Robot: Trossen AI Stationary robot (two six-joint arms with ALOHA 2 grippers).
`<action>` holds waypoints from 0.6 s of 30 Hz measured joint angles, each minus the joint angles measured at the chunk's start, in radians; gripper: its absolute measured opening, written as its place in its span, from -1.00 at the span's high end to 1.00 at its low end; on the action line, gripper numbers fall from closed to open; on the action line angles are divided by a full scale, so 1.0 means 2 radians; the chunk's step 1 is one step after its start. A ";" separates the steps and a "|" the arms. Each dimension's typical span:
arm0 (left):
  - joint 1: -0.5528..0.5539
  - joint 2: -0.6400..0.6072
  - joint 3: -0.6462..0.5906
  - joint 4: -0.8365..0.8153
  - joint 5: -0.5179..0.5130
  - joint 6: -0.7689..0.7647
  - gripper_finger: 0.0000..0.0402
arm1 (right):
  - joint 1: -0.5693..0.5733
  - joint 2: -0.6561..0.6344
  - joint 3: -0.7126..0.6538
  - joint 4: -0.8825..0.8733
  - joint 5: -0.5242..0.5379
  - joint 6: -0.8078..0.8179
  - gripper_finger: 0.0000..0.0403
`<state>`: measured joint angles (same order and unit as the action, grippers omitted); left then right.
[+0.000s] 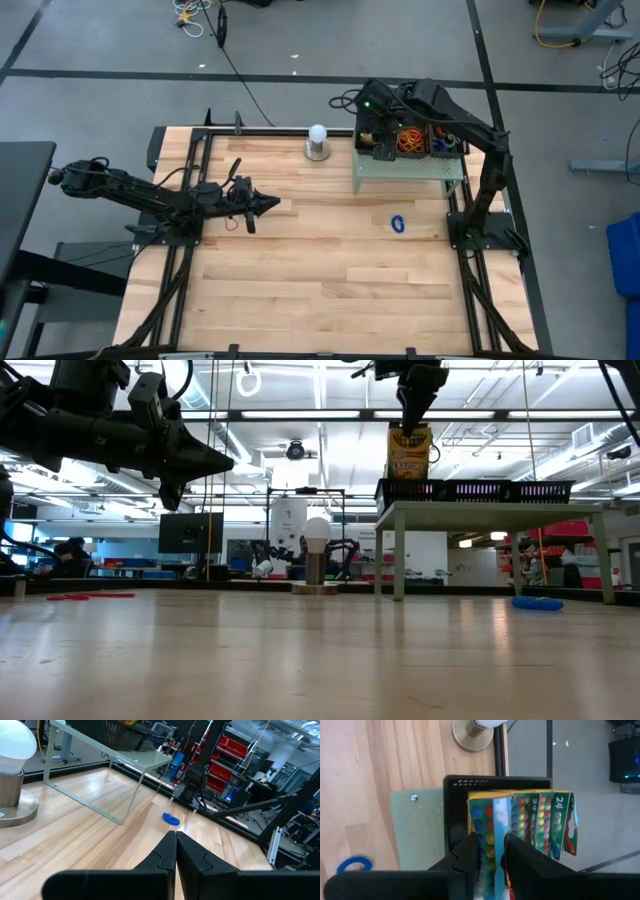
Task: Pick & Place Office Desk Supplies
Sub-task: Put the crayon box into the left basket on the shelf
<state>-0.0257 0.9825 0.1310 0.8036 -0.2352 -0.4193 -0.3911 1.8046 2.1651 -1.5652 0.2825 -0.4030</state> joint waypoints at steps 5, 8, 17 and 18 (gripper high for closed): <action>0.000 0.000 0.000 0.000 0.002 -0.005 0.95 | -0.010 0.003 0.000 0.000 -0.010 -0.003 0.55; 0.000 0.000 0.000 0.000 0.003 -0.007 0.95 | -0.010 0.006 0.000 -0.001 -0.011 -0.005 0.55; 0.000 0.000 0.000 0.000 0.004 -0.005 0.95 | -0.011 0.015 0.000 -0.001 -0.005 -0.008 0.34; 0.000 0.000 0.000 0.000 0.004 -0.005 0.95 | -0.011 0.015 0.000 -0.001 -0.002 -0.008 0.31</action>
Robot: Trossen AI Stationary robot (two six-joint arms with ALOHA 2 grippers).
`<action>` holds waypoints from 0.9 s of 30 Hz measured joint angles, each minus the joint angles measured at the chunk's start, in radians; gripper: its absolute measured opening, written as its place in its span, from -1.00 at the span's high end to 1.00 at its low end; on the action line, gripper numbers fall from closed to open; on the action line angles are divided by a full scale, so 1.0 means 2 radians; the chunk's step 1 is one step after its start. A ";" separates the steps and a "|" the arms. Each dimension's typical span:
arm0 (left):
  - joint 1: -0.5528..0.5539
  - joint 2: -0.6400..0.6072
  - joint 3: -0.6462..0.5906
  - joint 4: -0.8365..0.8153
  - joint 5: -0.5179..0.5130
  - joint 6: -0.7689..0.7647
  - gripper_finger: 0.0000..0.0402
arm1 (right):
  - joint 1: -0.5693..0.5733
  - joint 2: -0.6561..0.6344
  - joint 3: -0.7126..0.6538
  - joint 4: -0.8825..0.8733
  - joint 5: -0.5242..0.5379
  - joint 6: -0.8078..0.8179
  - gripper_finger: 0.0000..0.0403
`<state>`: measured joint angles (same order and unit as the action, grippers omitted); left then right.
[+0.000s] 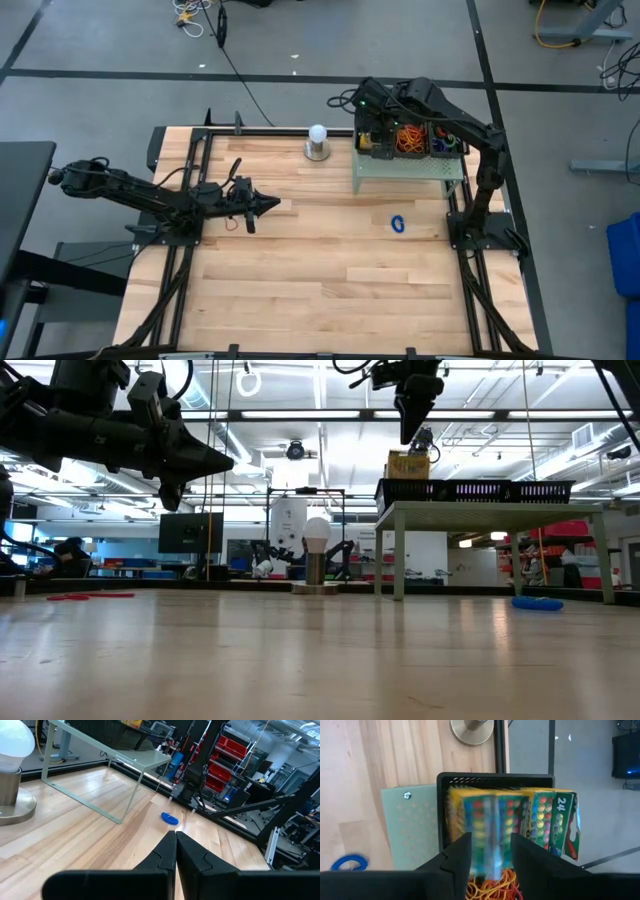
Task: Pick & Place Office Desk Supplies
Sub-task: Put the crayon box into the left basket on the shelf, then put the blue spring keychain into the right basket on the shelf
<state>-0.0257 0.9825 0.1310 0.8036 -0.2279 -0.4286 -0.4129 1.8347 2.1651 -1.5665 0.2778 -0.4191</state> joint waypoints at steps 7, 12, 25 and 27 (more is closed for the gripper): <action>0.000 0.000 0.000 0.000 0.000 -0.049 0.95 | 0.000 0.000 0.000 0.001 0.011 0.010 0.14; 0.000 0.000 0.000 0.000 0.000 -0.049 0.95 | 0.006 -0.001 0.000 0.000 0.032 0.020 0.08; 0.000 0.000 0.000 0.000 0.007 -0.053 0.95 | 0.187 -0.117 -0.135 0.135 0.015 0.236 0.92; 0.000 0.000 0.000 0.000 0.015 -0.040 0.95 | 0.210 -0.150 -0.218 0.198 0.014 0.279 0.95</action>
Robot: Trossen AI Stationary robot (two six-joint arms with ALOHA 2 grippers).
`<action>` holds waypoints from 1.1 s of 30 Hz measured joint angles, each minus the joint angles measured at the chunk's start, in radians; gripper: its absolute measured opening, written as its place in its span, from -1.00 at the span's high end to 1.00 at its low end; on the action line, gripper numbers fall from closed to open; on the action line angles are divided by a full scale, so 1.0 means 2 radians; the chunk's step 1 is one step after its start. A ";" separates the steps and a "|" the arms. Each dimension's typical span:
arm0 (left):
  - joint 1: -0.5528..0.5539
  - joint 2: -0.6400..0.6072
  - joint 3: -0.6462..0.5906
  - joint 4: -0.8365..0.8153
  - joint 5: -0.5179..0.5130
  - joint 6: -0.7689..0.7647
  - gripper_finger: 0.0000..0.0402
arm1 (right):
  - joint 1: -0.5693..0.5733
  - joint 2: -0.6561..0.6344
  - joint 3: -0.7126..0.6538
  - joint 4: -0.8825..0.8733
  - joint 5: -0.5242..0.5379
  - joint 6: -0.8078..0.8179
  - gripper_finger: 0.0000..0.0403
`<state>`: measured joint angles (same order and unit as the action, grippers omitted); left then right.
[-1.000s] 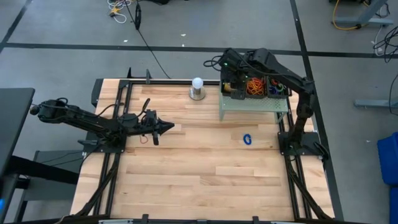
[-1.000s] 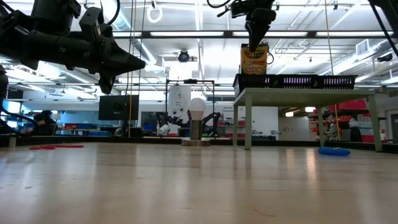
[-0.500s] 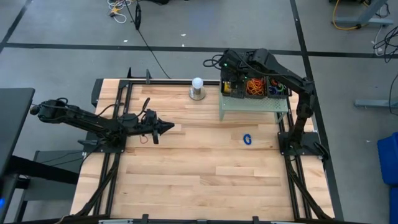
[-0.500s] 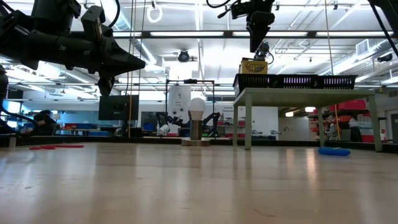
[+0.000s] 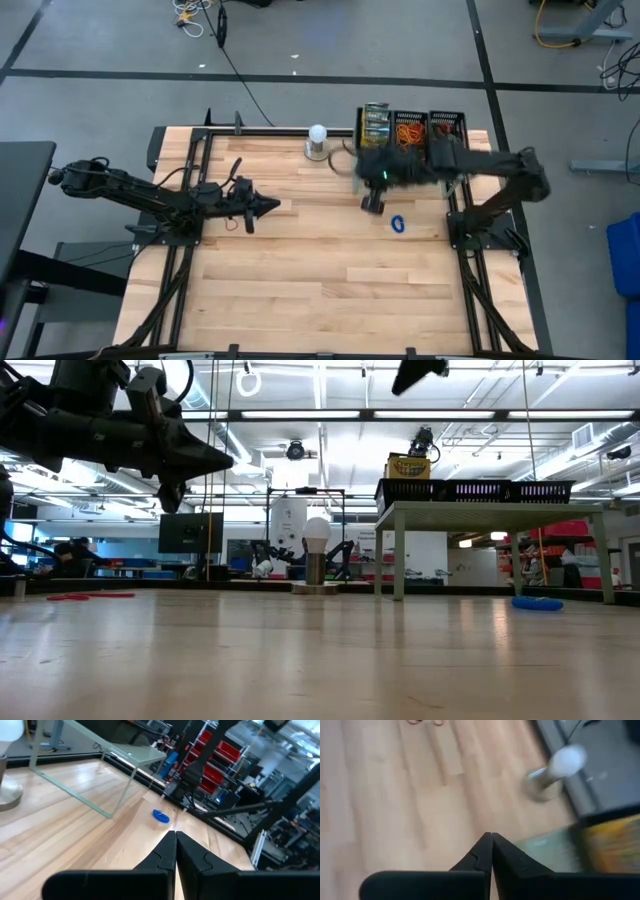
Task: Pick & Place Office Desk Supplies
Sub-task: Put the blue spring keychain into the right basket on the shelf
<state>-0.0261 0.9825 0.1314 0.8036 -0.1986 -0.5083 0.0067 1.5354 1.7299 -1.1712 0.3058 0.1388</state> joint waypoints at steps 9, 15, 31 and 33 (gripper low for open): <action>0.000 0.000 0.000 0.002 0.010 0.042 0.95 | 0.091 -0.123 -0.266 0.097 0.026 0.300 0.96; 0.000 0.000 0.000 0.002 0.007 0.043 0.96 | 0.123 -0.177 -0.384 0.104 0.039 0.470 0.98; 0.000 0.013 0.000 -0.001 -0.011 0.023 0.96 | 0.094 -0.182 -0.574 0.224 -0.040 0.712 0.45; 0.000 0.020 0.000 0.001 -0.011 0.015 0.96 | 0.090 -0.182 -0.584 0.229 -0.039 0.712 0.37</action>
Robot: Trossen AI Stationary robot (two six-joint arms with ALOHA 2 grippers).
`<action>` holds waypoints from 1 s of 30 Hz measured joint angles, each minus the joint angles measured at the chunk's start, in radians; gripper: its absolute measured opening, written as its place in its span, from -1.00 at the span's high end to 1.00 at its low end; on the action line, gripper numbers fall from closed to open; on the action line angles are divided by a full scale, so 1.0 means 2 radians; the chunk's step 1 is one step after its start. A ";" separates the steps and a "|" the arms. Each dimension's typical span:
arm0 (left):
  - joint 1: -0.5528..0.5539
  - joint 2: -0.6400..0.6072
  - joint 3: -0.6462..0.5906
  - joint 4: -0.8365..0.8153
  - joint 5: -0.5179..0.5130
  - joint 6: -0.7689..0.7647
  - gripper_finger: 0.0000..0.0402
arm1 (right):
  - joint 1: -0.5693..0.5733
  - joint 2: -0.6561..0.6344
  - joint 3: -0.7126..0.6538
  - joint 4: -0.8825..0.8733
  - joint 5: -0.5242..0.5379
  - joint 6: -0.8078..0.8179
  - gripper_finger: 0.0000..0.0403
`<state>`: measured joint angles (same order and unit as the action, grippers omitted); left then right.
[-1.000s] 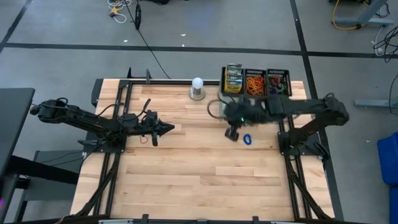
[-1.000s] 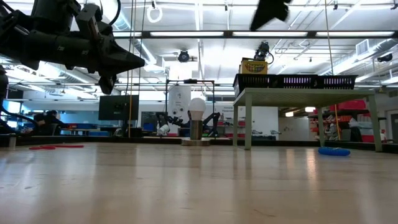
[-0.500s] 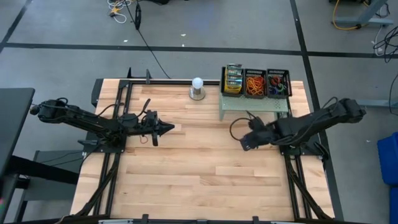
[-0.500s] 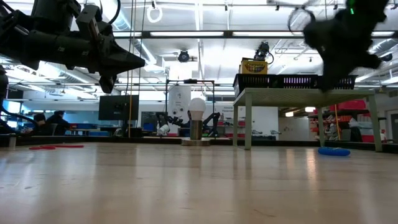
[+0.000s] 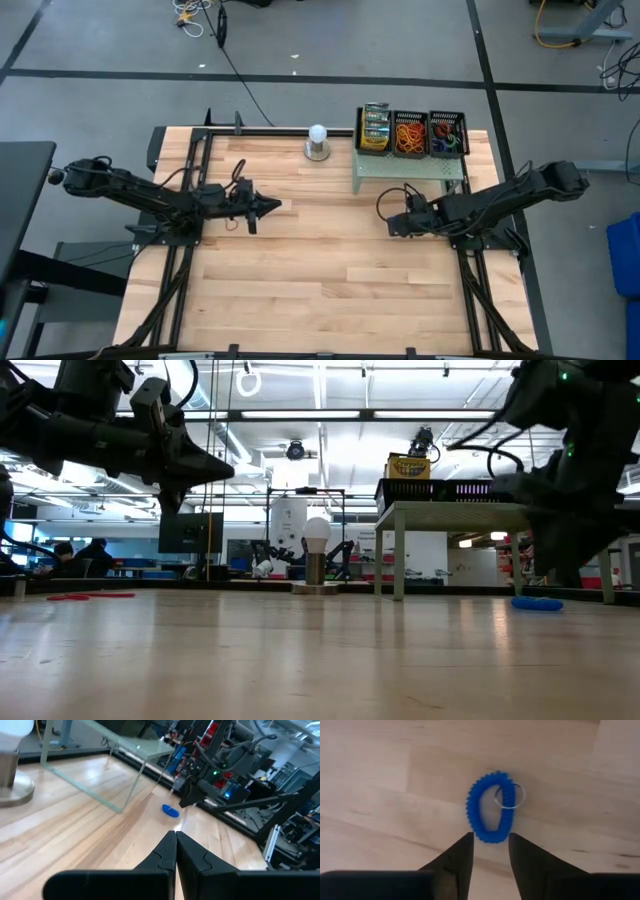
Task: Pick & Place Office Desk Supplies
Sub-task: Put the blue spring keychain into the right basket on the shelf
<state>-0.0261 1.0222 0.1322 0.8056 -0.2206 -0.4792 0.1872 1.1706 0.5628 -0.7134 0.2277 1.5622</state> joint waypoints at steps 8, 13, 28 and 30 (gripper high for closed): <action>0.000 0.022 0.000 0.007 0.001 -0.003 0.96 | -0.014 0.000 -0.068 0.097 0.000 -0.003 0.37; 0.000 0.030 0.000 0.015 -0.007 -0.002 0.96 | -0.025 -0.001 -0.082 0.103 0.011 -0.004 0.51; 0.000 0.043 0.000 0.025 -0.004 -0.030 0.95 | -0.011 0.001 0.026 -0.010 0.012 -0.066 0.89; 0.000 0.043 0.000 0.026 -0.012 -0.028 0.95 | 0.001 0.001 0.083 -0.078 0.021 -0.077 0.90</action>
<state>-0.0265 1.1088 0.1322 0.8574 -0.2454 -0.5354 0.1902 1.1725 0.7285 -0.8685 0.2688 1.4091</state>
